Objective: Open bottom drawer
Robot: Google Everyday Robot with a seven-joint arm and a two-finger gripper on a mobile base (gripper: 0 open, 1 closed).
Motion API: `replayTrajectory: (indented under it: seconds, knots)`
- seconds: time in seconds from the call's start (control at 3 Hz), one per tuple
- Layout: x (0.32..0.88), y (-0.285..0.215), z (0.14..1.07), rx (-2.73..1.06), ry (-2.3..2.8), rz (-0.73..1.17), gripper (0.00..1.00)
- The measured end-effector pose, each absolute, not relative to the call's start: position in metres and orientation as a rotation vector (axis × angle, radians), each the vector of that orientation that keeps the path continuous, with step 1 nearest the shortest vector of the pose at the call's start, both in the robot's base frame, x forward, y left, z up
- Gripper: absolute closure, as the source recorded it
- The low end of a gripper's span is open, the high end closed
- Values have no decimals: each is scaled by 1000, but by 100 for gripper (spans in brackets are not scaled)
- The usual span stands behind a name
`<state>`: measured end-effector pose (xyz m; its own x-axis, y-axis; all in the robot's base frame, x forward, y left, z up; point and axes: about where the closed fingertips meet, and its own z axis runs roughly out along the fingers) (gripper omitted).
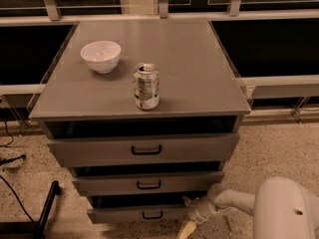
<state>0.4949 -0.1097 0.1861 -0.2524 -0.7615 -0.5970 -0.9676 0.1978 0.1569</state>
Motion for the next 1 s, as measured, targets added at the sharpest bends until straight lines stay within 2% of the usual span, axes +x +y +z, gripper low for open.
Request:
replayTrajectory:
  seconds: [1.0]
  knots:
    - [435, -116, 198, -1566, 2213, 945, 0]
